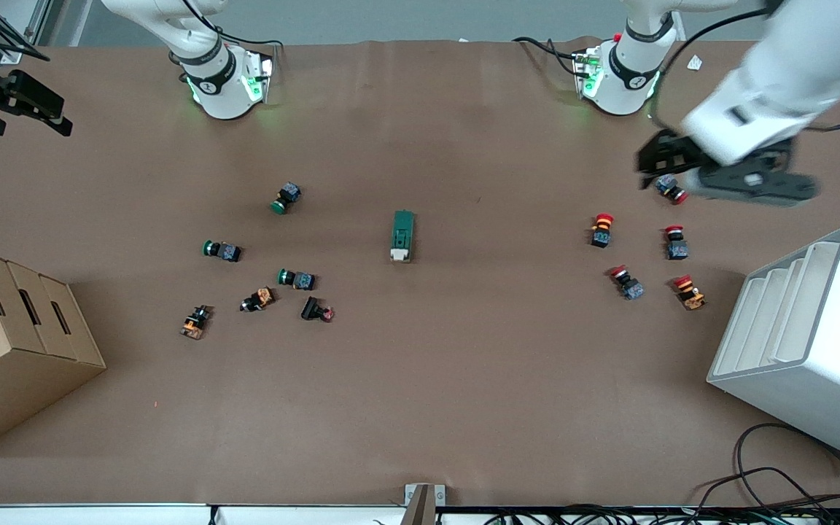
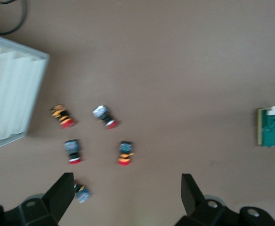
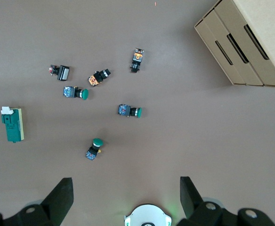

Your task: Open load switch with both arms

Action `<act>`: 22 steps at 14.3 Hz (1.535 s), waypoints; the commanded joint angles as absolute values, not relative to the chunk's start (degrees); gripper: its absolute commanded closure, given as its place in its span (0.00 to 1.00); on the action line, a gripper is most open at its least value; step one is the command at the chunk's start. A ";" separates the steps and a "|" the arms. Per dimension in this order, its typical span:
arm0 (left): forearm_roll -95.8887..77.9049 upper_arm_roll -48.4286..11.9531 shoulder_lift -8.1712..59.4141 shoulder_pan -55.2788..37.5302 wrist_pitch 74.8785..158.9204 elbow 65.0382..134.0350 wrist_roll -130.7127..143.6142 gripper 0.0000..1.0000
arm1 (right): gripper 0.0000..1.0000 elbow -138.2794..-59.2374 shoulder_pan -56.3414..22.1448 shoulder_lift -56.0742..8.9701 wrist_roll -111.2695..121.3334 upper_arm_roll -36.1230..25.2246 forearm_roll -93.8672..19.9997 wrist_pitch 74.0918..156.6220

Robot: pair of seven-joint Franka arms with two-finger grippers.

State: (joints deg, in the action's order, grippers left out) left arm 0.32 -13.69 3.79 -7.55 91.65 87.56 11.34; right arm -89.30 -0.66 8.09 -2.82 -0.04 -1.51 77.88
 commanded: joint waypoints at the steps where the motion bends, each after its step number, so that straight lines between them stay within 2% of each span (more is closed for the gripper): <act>1: 1.49 -14.41 8.68 -14.12 96.05 87.27 22.61 0.00 | 0.00 -88.77 -0.70 8.26 -2.99 -0.26 -0.79 77.87; 7: 12.74 -14.50 20.20 -33.81 106.24 87.98 60.24 0.00 | 0.00 -88.77 0.17 4.50 -2.46 -0.62 -0.88 80.85; 10: 18.26 -14.50 24.16 -40.41 112.74 90.78 74.04 0.00 | 0.00 -88.68 1.23 -0.24 -2.20 -0.70 -0.27 82.35; 14: 27.31 -14.50 29.17 -47.88 120.75 95.18 92.78 0.00 | 0.00 -88.94 0.00 -2.80 -8.05 -0.27 0.88 82.44; 18: 42.49 -14.76 35.31 -55.00 121.38 95.97 110.17 0.00 | 0.00 -89.21 -5.00 -5.79 -24.04 -0.18 0.26 82.35; 22: 57.45 -14.85 39.02 -57.65 123.30 98.60 117.85 0.01 | 0.00 -88.86 -12.63 -10.97 -43.97 -0.18 -1.32 84.54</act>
State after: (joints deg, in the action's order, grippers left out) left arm 51.90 -14.98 38.36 -57.61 121.21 96.94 116.05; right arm -89.49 -8.86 -8.09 -34.58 0.09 -0.86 83.15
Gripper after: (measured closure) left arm 0.013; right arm 0.000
